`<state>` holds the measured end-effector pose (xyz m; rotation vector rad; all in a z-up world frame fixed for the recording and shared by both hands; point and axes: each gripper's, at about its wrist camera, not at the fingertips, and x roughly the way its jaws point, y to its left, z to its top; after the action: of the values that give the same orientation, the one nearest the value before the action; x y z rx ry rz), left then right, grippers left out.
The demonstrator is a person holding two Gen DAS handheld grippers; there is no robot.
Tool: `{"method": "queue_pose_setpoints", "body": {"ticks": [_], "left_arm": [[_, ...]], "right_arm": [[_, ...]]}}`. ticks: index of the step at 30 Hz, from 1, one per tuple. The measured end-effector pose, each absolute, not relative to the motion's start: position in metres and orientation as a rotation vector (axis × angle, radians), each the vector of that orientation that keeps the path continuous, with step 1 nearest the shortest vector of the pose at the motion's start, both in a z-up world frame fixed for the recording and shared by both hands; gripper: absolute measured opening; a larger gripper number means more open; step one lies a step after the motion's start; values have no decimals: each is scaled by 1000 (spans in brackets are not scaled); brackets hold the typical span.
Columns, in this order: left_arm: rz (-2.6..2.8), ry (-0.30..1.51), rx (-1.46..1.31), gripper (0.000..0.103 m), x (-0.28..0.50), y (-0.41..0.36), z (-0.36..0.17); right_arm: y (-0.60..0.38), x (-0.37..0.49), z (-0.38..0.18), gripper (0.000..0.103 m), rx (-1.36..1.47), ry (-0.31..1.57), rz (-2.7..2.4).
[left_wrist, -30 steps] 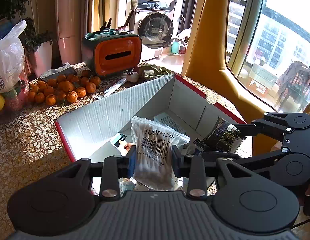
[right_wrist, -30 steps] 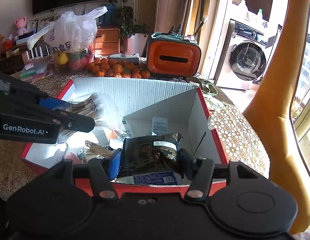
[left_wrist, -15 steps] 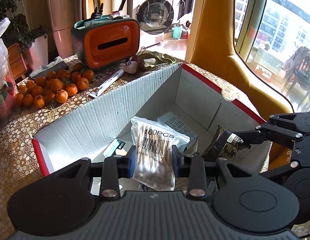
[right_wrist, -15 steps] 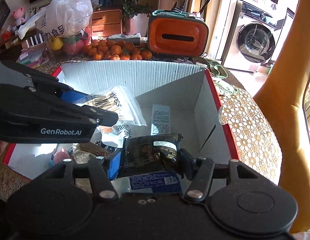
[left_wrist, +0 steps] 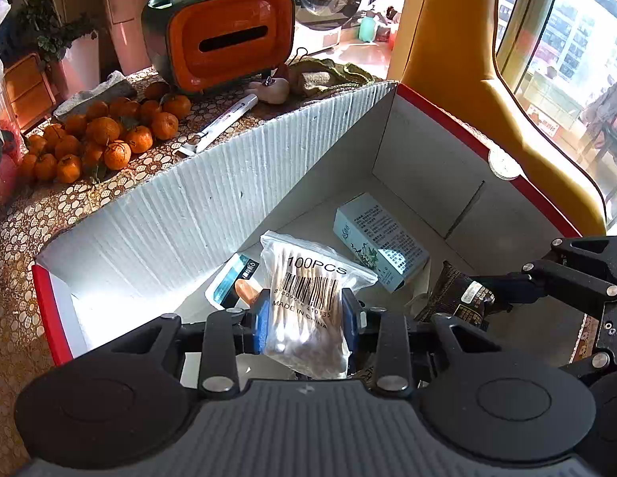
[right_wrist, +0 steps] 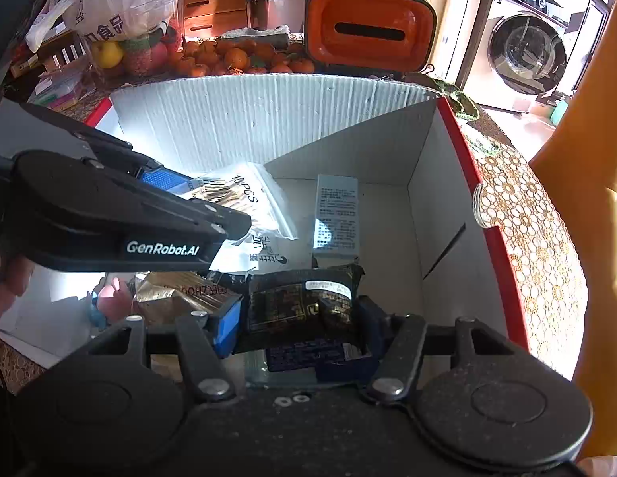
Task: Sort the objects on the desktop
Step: 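Lower the black pack and swab bag with both grippers into the red box, then open the right gripper to drop the black pack while the left gripper releases the swab bag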
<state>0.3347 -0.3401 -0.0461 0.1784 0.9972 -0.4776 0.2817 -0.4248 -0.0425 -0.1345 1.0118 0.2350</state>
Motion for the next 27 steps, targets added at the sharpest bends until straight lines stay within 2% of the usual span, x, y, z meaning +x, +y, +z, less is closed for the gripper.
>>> {"method": "queue_pose_setpoints", "body": {"ticks": [14,17,20,22,27], "left_arm": [[-484,1051,171,35,340,-343,-54],[-474,1063,158,39,341,-342,-55],[-461,1069,156,52,342,-341,-55],[-448,1063,143,67,341,-338,-53],[-440,1053,124,67,338,-333,-47]], "right_arm": [[-421,286,-50,63,-146,1043,227],[-421,287,-51,64,-148,1044,221],[-421,285,-50,69,-149,1040,217],[-422,284,-48,72,-148,1035,221],[-421,279,-40,76,-151,1015,224]]}}
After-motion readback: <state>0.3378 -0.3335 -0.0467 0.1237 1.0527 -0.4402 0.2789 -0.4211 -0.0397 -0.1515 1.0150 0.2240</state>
